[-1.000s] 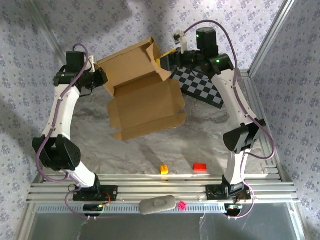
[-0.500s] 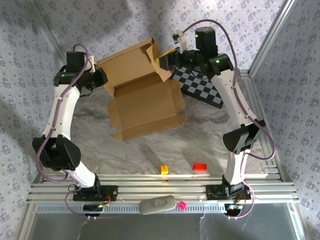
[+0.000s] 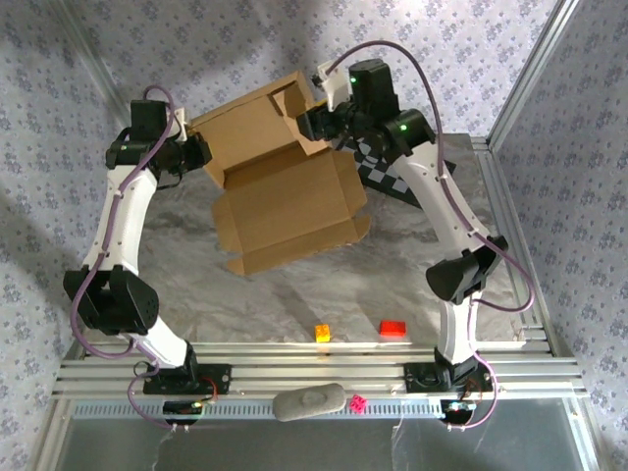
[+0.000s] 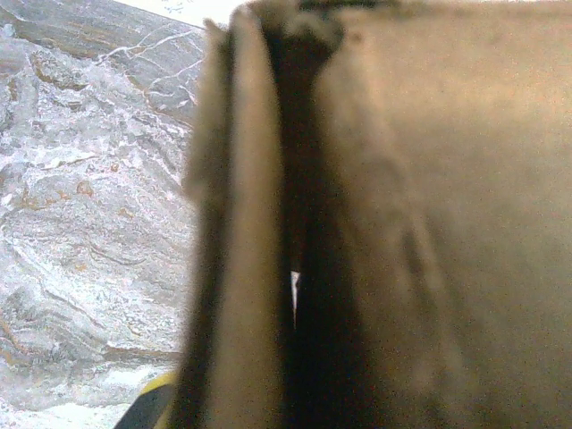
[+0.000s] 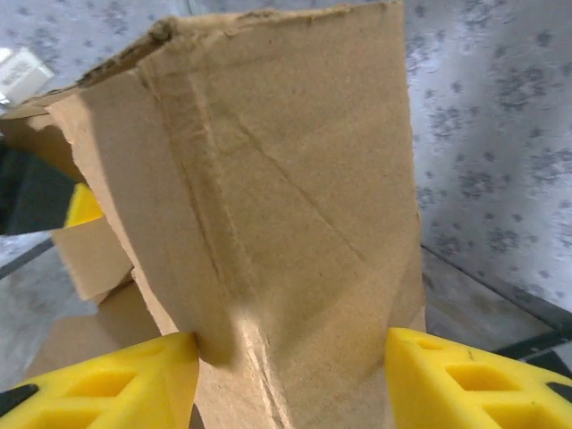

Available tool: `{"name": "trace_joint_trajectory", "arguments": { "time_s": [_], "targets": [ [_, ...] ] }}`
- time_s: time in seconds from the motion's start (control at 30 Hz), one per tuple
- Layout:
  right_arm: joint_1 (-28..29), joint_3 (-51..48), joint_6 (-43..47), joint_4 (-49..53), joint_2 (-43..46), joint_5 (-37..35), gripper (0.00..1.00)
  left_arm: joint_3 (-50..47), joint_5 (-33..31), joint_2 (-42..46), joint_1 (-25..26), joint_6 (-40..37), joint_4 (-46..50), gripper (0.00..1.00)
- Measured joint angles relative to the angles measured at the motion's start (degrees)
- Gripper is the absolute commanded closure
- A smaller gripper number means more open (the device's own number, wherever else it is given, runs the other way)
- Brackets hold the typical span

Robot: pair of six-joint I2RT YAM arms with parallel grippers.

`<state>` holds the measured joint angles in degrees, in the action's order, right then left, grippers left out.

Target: Fold the paper box

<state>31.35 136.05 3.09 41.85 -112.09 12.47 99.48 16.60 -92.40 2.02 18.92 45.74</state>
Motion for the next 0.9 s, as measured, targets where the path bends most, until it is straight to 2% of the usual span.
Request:
{"name": "trace_joint_trajectory", "arguments": {
  "time_s": [0.17, 0.37, 0.47, 0.9],
  "targets": [
    [2.4, 1.1, 2.3, 0.0, -1.2, -10.1, 0.58, 0.0, -0.2, 0.0, 0.0, 0.0, 0.0, 1.00],
    [4.6, 2.2, 4.4, -0.7, -3.7, -23.5, 0.83, 0.0, -1.0, 0.0, 0.2, 0.0, 0.7, 1.00],
    [5.6, 2.2, 4.7, -1.2, -4.6, -30.7, 1.00, 0.0, -1.6, 0.0, 0.7, 0.0, 0.9, 1.00],
    [11.4, 3.3, 6.8, -5.2, -7.5, -55.9, 1.00, 0.1, -3.4, 0.0, 2.9, 2.2, 0.6, 1.00]
  ]
}}
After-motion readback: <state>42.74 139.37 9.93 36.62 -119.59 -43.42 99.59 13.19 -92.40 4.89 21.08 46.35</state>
